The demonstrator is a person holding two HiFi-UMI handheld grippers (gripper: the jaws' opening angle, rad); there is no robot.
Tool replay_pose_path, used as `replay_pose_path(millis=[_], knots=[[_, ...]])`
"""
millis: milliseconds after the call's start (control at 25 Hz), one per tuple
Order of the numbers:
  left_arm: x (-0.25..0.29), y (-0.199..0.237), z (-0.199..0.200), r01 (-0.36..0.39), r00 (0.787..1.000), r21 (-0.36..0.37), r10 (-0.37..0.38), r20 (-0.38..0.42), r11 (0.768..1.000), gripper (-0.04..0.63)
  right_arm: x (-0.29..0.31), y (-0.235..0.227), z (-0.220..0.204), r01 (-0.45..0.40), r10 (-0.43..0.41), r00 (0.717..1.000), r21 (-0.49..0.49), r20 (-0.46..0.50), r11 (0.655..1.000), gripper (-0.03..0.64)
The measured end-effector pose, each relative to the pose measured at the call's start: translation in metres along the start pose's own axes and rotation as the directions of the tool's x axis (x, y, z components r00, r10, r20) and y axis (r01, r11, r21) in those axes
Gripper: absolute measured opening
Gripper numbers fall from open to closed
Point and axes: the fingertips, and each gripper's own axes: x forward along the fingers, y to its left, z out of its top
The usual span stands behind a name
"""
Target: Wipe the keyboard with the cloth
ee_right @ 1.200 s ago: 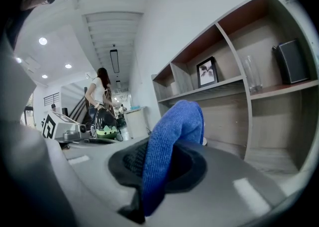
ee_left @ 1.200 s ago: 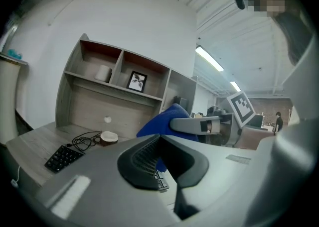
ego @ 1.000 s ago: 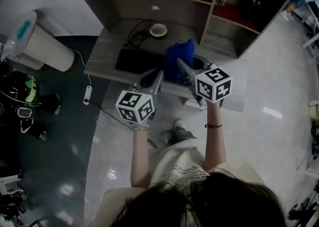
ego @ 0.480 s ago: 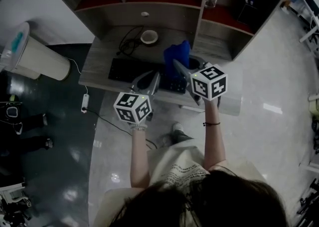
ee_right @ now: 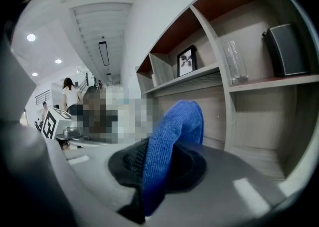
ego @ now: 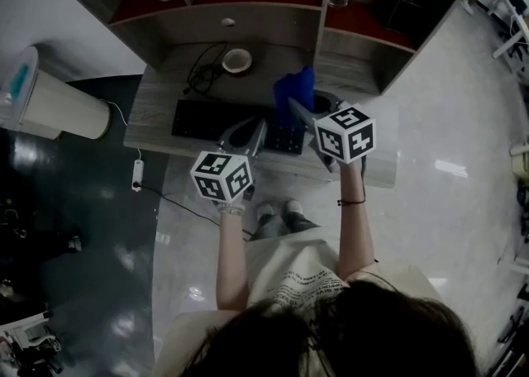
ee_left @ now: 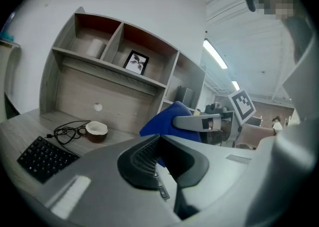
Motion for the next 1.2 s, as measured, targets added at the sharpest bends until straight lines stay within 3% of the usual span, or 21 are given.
replay_pose_path(millis=[360, 800, 1200], knots=[[0.019, 0.003, -0.023, 0.1, 0.99, -0.007, -0.1, -0.102, 0.995, 0.003, -0.001, -0.021, -0.015, 0.103, -0.104, 0.995, 0.1, 0.007, 0.99, 0.06], [0.032, 0.012, -0.043, 0.184, 0.968, -0.033, -0.187, -0.165, 0.982, 0.003, 0.0, -0.032, -0.044, 0.215, -0.21, 0.977, 0.138, -0.046, 0.967, 0.06], [0.041, 0.015, -0.064, 0.29, 0.928, -0.057, -0.295, -0.229, 0.955, 0.003, -0.007, -0.035, -0.067, 0.343, -0.334, 0.939, 0.184, -0.075, 0.921, 0.06]])
